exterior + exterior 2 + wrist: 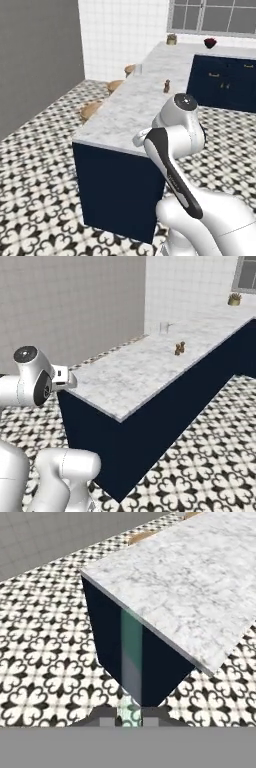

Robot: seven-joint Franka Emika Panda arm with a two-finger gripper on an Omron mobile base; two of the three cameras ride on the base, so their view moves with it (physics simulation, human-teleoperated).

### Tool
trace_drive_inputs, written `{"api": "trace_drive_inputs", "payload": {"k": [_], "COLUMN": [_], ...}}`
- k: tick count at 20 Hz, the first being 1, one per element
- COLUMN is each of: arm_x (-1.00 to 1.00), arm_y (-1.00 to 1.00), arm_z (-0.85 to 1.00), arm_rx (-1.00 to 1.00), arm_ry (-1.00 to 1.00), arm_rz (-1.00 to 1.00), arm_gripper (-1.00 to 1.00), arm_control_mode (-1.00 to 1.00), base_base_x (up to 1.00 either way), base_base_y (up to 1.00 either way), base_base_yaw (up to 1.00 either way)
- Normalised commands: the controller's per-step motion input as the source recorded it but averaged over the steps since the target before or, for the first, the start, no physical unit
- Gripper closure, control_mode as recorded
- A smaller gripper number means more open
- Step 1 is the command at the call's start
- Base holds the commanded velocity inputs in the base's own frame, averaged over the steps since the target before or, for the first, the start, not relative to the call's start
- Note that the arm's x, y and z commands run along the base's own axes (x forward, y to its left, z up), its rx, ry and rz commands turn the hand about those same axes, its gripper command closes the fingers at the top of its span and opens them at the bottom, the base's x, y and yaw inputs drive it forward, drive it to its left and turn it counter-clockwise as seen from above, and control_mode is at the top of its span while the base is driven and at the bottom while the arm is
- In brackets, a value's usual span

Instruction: Take a straw from the drawer in front and place it inside the glass cup on the dining counter.

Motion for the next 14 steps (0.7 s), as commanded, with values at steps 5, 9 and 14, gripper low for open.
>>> {"api": "trace_drive_inputs", "payload": {"k": [5,9,14], "arm_x": [0.0,0.0,0.0], "arm_y": [0.0,0.0,0.0], "arm_z": [0.0,0.0,0.0], "arm_rx": [0.0,0.0,0.0], "arm_ry": [0.0,0.0,0.0], "arm_rz": [0.0,0.0,0.0], "arm_gripper": [1.0,1.0,1.0], "arm_control_mode": [1.0,1.0,1.0], "base_base_x": [0.0,0.0,0.0], "base_base_y": [1.0,1.0,1.0], "base_base_yaw": [-0.47,-0.47,-0.46]}}
